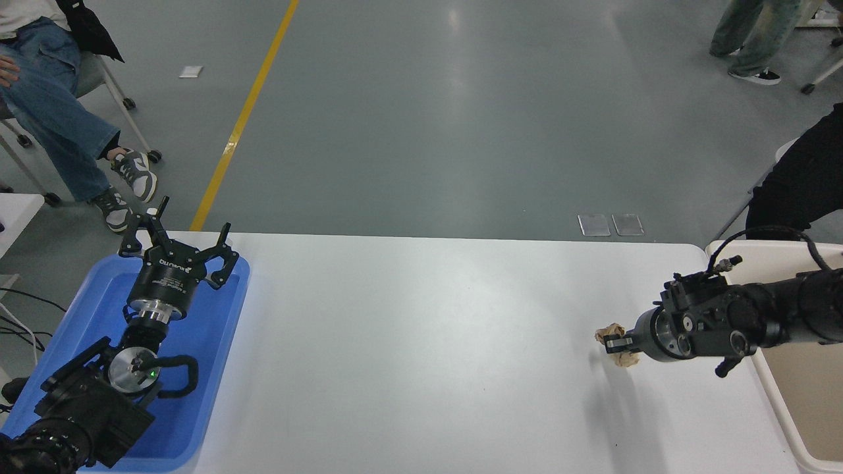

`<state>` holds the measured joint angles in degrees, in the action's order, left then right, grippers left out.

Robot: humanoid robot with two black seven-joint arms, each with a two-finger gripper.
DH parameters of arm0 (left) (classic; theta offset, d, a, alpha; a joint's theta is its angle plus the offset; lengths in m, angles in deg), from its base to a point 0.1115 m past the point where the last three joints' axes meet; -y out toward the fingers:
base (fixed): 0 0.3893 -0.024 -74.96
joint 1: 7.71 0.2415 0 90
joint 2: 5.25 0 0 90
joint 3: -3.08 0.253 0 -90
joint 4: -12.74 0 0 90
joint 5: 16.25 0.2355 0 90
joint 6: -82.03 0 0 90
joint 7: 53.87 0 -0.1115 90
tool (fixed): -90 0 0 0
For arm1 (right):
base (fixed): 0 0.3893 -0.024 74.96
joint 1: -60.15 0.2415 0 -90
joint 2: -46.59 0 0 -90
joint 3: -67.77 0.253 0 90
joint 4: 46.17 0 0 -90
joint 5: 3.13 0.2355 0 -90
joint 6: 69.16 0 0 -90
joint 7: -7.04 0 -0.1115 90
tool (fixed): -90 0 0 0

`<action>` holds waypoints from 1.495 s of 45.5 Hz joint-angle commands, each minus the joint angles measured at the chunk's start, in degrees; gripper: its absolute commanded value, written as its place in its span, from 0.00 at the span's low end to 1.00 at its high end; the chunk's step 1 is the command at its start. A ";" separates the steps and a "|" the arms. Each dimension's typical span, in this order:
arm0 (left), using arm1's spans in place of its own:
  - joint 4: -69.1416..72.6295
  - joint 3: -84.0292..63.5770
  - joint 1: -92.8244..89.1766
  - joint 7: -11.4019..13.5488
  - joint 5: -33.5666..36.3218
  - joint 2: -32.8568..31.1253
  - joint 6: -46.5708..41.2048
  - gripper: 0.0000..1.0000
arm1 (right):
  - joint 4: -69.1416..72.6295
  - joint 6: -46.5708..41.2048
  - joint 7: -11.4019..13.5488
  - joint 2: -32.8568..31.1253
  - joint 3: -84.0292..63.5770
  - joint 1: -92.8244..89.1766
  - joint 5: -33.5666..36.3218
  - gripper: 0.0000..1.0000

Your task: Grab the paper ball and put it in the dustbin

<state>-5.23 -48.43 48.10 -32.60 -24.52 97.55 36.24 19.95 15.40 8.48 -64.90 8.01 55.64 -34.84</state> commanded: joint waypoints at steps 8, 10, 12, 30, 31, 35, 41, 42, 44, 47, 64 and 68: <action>0.04 0.00 0.01 0.00 0.01 0.03 0.00 1.00 | 8.07 -17.58 0.05 -6.55 -1.86 25.06 -0.19 0.00; 0.04 0.00 0.01 0.00 0.01 0.03 0.00 1.00 | 8.15 -19.08 -0.04 -6.72 -2.21 27.44 -0.19 0.00; -0.04 0.00 0.01 0.00 0.01 -0.06 0.00 1.00 | 8.15 -20.22 -0.04 -6.72 -2.21 29.63 -0.19 0.00; 0.04 0.00 0.01 0.00 0.01 0.03 0.00 1.00 | 10.97 -27.08 0.05 -9.97 -2.47 42.21 -0.63 0.00; 0.04 0.00 0.01 0.00 0.01 0.03 0.00 1.00 | 10.97 -27.17 0.05 -10.24 -2.47 42.39 -0.63 0.00; 0.04 0.00 0.01 0.00 0.01 0.03 0.00 1.00 | 10.97 -27.17 0.05 -10.50 -2.47 42.74 -0.63 0.00; 0.04 0.00 0.01 0.00 0.01 0.03 0.00 1.00 | 10.97 -27.17 0.05 -10.41 -2.47 42.65 -0.72 0.00; 0.04 0.00 0.01 0.00 0.01 0.03 0.00 1.00 | 10.97 -27.17 0.14 -10.41 -2.39 42.57 -0.72 0.00; 0.04 0.00 0.01 0.00 0.01 0.03 0.00 1.00 | 10.97 -27.08 0.14 -10.33 -2.38 42.39 -0.72 0.00; 0.04 0.00 0.01 0.00 0.01 0.03 0.00 1.00 | 10.88 -26.91 0.14 -10.33 -2.38 42.04 -0.72 0.00; -0.05 0.00 0.01 0.00 0.01 0.03 0.00 1.00 | -0.53 -24.98 0.31 -17.96 2.53 32.47 0.24 0.00; 0.04 0.00 0.01 0.00 0.01 0.03 0.00 1.00 | -8.61 -24.19 0.49 -21.30 8.23 25.09 0.42 0.00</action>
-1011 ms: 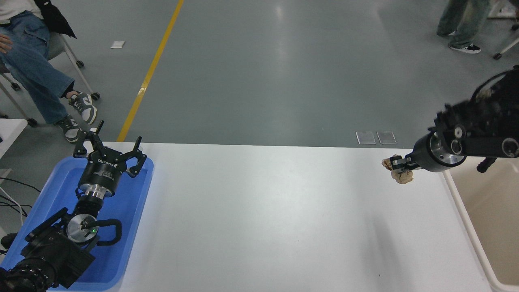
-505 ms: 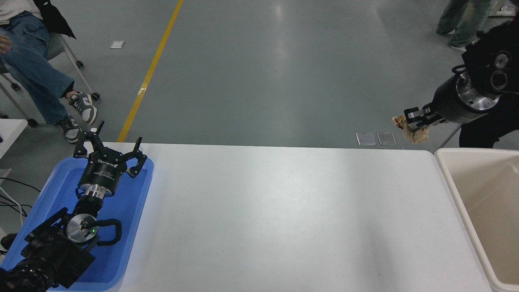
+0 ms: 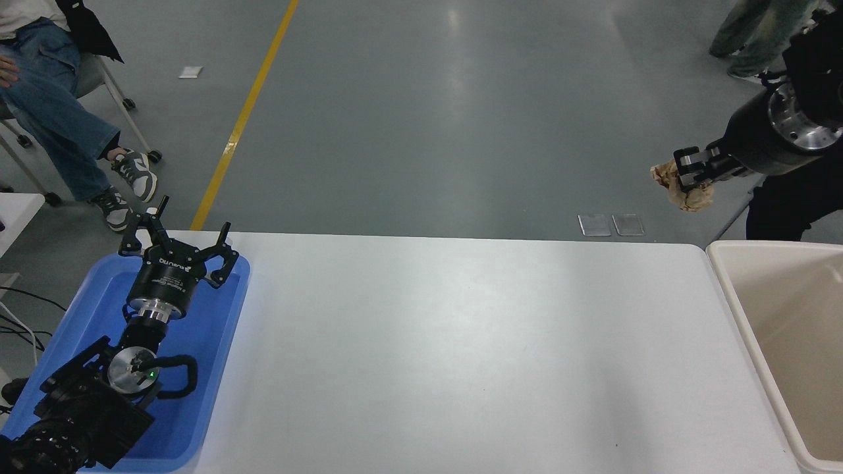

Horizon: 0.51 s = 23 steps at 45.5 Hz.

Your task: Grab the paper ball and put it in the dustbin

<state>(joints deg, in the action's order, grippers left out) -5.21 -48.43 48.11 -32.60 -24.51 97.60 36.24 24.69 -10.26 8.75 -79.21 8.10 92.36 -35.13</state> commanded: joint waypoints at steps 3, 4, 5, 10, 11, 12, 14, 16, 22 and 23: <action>0.03 0.00 -0.01 0.00 0.00 -0.01 0.00 1.00 | -20.38 2.44 0.22 -9.36 13.16 -17.60 0.72 0.00; 0.03 0.00 -0.01 0.00 0.00 -0.01 0.00 1.00 | -22.93 3.05 0.22 -10.07 15.09 -19.80 0.72 0.00; 0.03 0.00 -0.01 0.00 0.00 -0.01 0.00 1.00 | -25.56 3.58 0.22 -10.68 17.20 -21.99 0.72 0.00; -0.06 0.00 -0.01 0.08 0.00 -0.01 0.00 1.00 | -38.13 6.92 0.22 -11.74 29.32 -33.07 0.80 0.00; 0.02 0.00 -0.01 0.00 0.00 -0.01 0.00 1.00 | -41.38 7.45 0.22 -11.66 33.09 -35.87 0.80 0.00; 0.03 0.00 -0.01 0.00 0.00 -0.01 0.00 1.00 | -43.41 7.89 0.22 -11.57 35.74 -37.82 0.80 0.00; 0.02 0.00 -0.01 0.00 0.00 -0.10 0.00 1.00 | -47.37 8.77 0.22 -11.31 40.66 -41.25 0.80 0.00; 0.03 0.00 -0.01 0.00 0.00 -0.01 0.00 1.00 | -50.53 10.08 0.22 -11.22 45.49 -44.67 1.07 0.00; -0.06 0.00 -0.01 0.00 0.00 -0.01 0.00 1.00 | -57.31 14.74 0.31 -10.25 55.61 -53.73 7.12 0.00; -0.06 0.00 -0.01 0.00 0.00 -0.01 0.00 1.00 | -58.19 15.62 0.31 -10.08 56.58 -55.05 8.35 0.00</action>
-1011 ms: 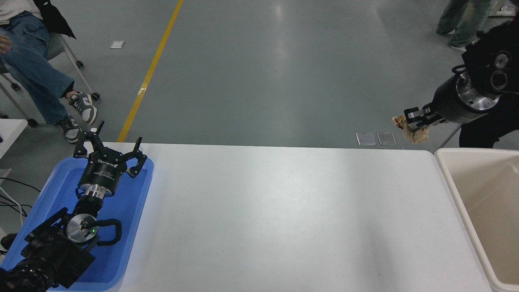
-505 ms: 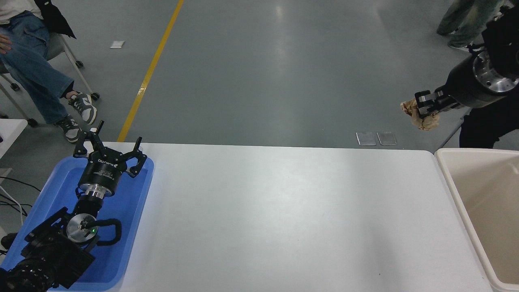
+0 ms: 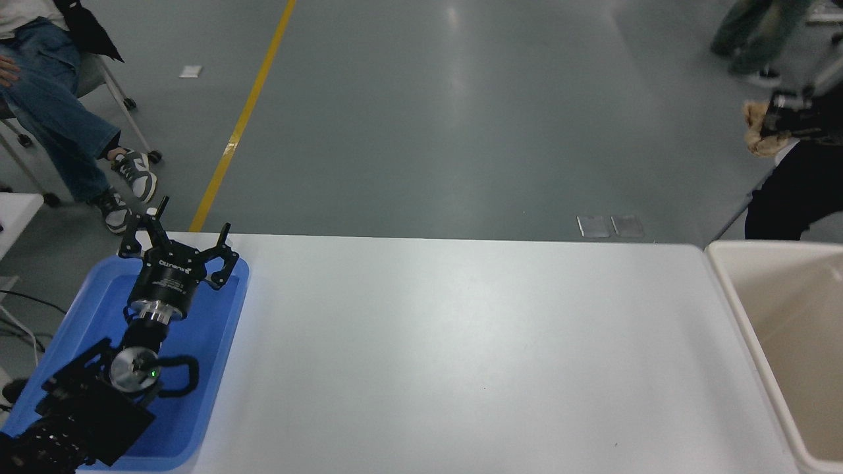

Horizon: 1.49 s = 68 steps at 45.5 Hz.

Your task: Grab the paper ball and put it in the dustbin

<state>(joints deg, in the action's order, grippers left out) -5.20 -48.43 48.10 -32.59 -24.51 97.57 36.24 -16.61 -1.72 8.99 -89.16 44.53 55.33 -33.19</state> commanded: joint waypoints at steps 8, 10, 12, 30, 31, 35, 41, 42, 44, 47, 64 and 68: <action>0.02 0.00 0.00 -0.01 -0.01 0.01 0.00 1.00 | -19.19 14.99 0.07 1.01 22.79 -25.94 19.23 0.00; -0.07 0.00 0.00 -0.01 -0.01 0.01 0.00 1.00 | -19.27 16.84 0.07 1.01 22.88 -27.61 22.75 0.00; -0.07 0.00 0.00 -0.01 -0.01 0.01 0.00 1.00 | -19.45 18.42 0.07 1.10 23.23 -29.36 26.09 0.00; 0.02 0.00 0.00 0.08 -0.01 0.01 0.00 1.00 | -22.26 22.65 -0.11 8.65 34.91 -43.87 36.65 0.00; 0.02 0.00 0.00 -0.01 -0.01 0.01 0.00 1.00 | -22.26 22.65 -0.11 9.18 35.96 -44.66 36.65 0.00; -0.07 0.00 0.00 0.08 -0.01 0.01 0.00 1.00 | -22.44 23.00 -0.28 11.47 38.69 -47.21 36.65 0.00; 0.02 0.00 0.00 -0.01 -0.01 0.01 0.00 1.00 | -22.53 23.70 -0.37 13.84 40.19 -49.15 36.65 0.00; 0.02 0.00 0.00 -0.01 -0.01 0.01 0.00 1.00 | -22.53 23.70 -0.37 14.11 40.28 -49.50 36.65 0.00; 0.02 0.00 0.00 0.08 -0.01 0.01 0.00 1.00 | -22.53 23.70 -0.37 14.81 40.63 -50.11 36.65 0.00; 0.02 0.00 0.00 -0.01 -0.01 -0.08 0.00 1.00 | -22.53 23.88 -0.46 15.86 41.33 -50.99 36.65 0.00; 0.02 0.00 0.00 -0.01 -0.01 0.01 0.00 1.00 | -22.44 24.23 -0.54 17.10 41.77 -52.49 36.65 0.00; 0.02 -0.09 0.00 -0.01 -0.01 0.01 0.00 1.00 | -22.53 24.23 -0.46 17.10 41.77 -52.49 36.65 0.00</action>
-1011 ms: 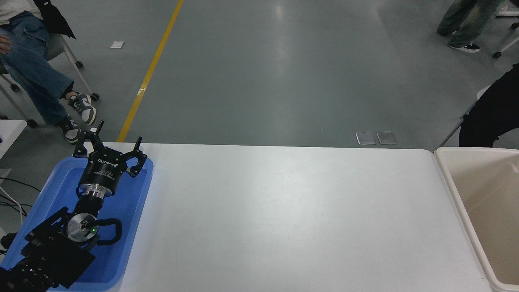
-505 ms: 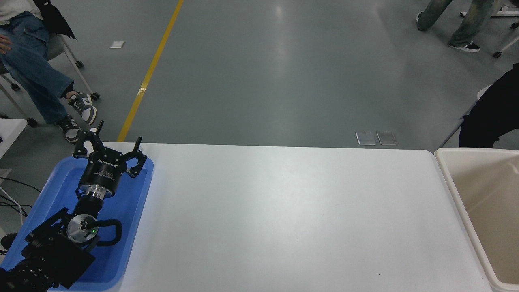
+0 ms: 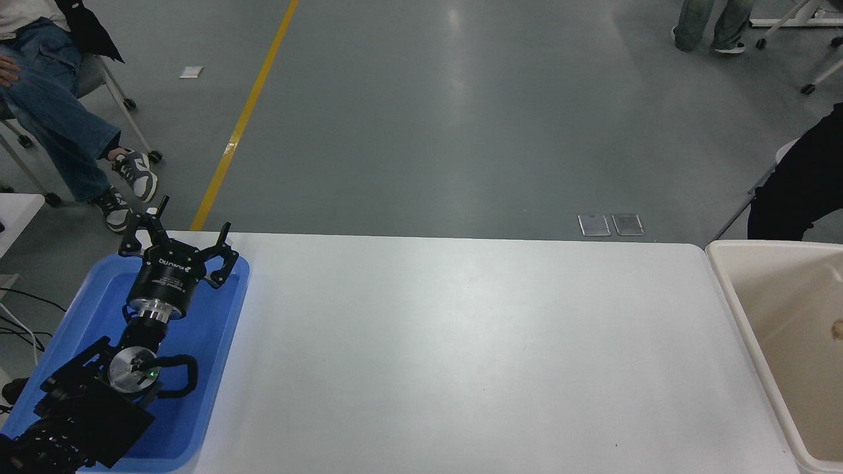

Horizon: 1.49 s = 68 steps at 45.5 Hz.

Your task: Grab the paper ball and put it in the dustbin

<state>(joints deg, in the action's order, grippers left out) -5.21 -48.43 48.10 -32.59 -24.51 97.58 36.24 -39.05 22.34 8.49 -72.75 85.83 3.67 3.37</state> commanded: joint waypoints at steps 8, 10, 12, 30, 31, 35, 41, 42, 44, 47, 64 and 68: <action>-0.06 0.00 0.00 -0.01 0.00 0.01 0.00 1.00 | 0.00 0.17 -0.05 0.69 0.48 -0.83 0.09 0.00; 0.02 0.00 0.00 -0.01 0.00 0.01 0.00 1.00 | 0.00 0.17 -0.05 0.69 0.48 -0.83 0.09 0.00; 0.02 0.00 0.00 -0.01 0.00 0.01 0.00 1.00 | 0.00 0.09 -0.05 0.69 0.48 -0.83 0.09 0.00; 0.02 0.00 0.00 -0.01 0.00 0.01 0.00 1.00 | 0.53 -0.97 0.04 1.56 -0.66 -2.40 -1.05 1.00; 0.02 0.00 0.00 -0.01 0.00 0.01 0.00 1.00 | 0.44 -0.97 0.04 1.65 -0.84 -2.58 -1.05 1.00; 0.02 0.00 0.00 -0.01 0.00 0.01 0.00 1.00 | 0.62 -1.06 0.04 1.57 -2.50 -2.85 -1.05 1.00; 0.02 0.00 0.00 -0.01 0.00 0.01 0.00 1.00 | 0.62 -1.06 0.04 1.39 -8.38 -2.32 -1.05 1.00; 0.02 0.00 0.00 -0.01 0.00 0.01 0.00 1.00 | 0.62 -1.06 0.04 1.39 -9.61 -2.32 -1.05 1.00; 0.02 0.00 0.00 -0.01 0.00 -0.08 0.00 1.00 | 0.70 -1.06 0.04 1.30 -12.94 -1.80 -1.14 1.00; -0.06 0.00 0.00 -0.01 0.00 0.01 0.00 1.00 | 0.79 -1.06 0.04 1.04 -15.68 0.39 -1.05 1.00; 0.02 0.00 0.00 -0.01 0.00 0.01 0.00 1.00 | 11.68 -1.15 0.04 -1.86 -35.46 21.05 -3.86 1.00; 0.02 0.00 0.00 -0.01 0.00 0.01 0.00 1.00 | 15.02 -1.15 0.04 -1.77 -38.71 25.36 -4.04 1.00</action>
<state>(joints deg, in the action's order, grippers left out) -5.20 -48.43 48.10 -32.59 -24.51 97.58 36.24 -31.88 21.22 8.53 -73.79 58.17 17.22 0.44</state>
